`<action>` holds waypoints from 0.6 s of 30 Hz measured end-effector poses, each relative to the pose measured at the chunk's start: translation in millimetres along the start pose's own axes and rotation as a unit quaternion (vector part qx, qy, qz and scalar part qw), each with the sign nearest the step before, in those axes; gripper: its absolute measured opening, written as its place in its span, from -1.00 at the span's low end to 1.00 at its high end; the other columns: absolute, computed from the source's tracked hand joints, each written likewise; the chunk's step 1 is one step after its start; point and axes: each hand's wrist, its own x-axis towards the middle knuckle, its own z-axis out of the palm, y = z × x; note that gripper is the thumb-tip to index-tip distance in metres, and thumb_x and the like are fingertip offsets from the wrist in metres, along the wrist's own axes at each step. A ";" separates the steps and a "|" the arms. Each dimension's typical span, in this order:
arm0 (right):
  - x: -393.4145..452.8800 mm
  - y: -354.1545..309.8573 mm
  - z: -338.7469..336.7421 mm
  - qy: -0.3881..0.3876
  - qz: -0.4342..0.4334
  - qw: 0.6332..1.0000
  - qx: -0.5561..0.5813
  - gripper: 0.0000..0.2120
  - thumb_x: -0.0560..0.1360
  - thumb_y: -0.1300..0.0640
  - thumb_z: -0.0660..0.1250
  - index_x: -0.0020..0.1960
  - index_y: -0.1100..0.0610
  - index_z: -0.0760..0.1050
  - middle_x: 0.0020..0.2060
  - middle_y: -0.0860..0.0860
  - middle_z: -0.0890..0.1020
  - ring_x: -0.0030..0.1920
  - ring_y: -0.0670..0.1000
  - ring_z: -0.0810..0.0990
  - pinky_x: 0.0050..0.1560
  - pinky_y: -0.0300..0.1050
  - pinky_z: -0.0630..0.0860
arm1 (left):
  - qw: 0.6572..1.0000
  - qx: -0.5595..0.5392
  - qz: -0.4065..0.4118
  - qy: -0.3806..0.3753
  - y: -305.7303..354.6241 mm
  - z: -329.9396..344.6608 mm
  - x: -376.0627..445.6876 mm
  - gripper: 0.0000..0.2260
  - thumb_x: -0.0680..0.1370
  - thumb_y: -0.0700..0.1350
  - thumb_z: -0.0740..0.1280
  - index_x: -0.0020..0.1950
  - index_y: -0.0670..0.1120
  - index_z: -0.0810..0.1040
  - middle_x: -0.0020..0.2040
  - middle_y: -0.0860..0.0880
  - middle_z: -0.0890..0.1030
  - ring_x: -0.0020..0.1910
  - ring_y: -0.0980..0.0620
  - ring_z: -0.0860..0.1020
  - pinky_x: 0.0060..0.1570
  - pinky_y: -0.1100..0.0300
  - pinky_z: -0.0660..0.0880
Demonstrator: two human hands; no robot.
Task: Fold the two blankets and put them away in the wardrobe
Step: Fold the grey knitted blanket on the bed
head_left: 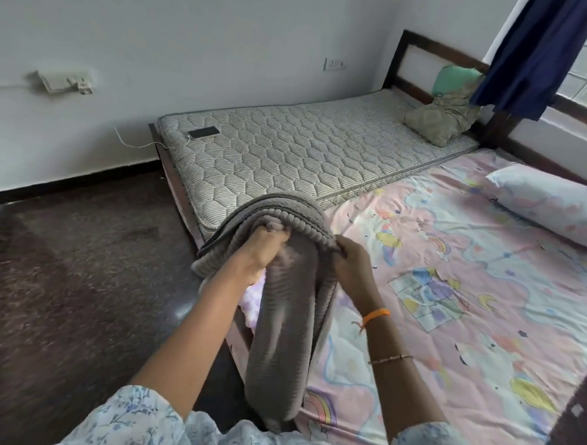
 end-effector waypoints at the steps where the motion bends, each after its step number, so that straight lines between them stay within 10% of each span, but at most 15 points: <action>1: 6.3 -0.3 -5.3 -0.017 0.003 1.000 -0.005 -0.93 0.29 0.29 0.12 -0.33 0.21 0.37 -0.48 0.00 0.35 -0.33 -0.01 0.33 -0.39 -0.20 0.17 | 1.000 -0.002 -0.004 -0.010 -0.7 -7.1 -1.1 -0.79 0.60 -0.16 0.18 0.09 -0.24 0.53 0.03 -0.25 0.58 -0.06 -0.10 0.56 0.19 0.04 0.42; 5: 28.7 -0.6 -19.8 -0.044 0.082 0.987 0.129 -0.78 0.42 0.38 0.10 -0.25 0.31 0.50 -0.42 0.03 0.55 -0.32 -0.05 0.47 -0.29 -0.18 0.40 | 0.998 -0.042 -0.023 -0.049 -1.8 -29.3 -5.4 -0.81 0.61 -0.08 0.17 0.03 -0.08 0.56 -0.12 0.06 0.66 -0.16 0.15 0.57 -0.05 0.30 0.48; 12: 48.0 30.9 -61.2 0.017 0.271 0.912 0.306 -0.76 0.54 0.06 0.25 -0.16 0.22 0.53 -0.52 0.02 0.65 -0.44 0.01 0.61 -0.54 -0.26 0.50 | 0.978 -0.170 -0.066 0.097 -21.7 -96.5 -5.1 -0.71 0.48 0.06 0.32 -0.34 -0.11 0.57 -0.47 -0.04 0.63 -0.43 -0.04 0.56 -0.39 0.19 0.50; 18: 46.6 42.2 -66.9 -0.047 0.296 0.897 0.326 -0.62 0.45 -0.05 0.35 0.07 0.25 0.56 -0.23 0.14 0.67 -0.20 0.10 0.65 -0.05 0.03 0.60 | 0.984 -0.157 0.006 0.083 -13.1 -93.1 -14.9 -0.90 0.46 -0.05 0.39 -0.16 -0.07 0.59 -0.40 0.04 0.68 -0.28 0.05 0.65 -0.41 0.31 0.56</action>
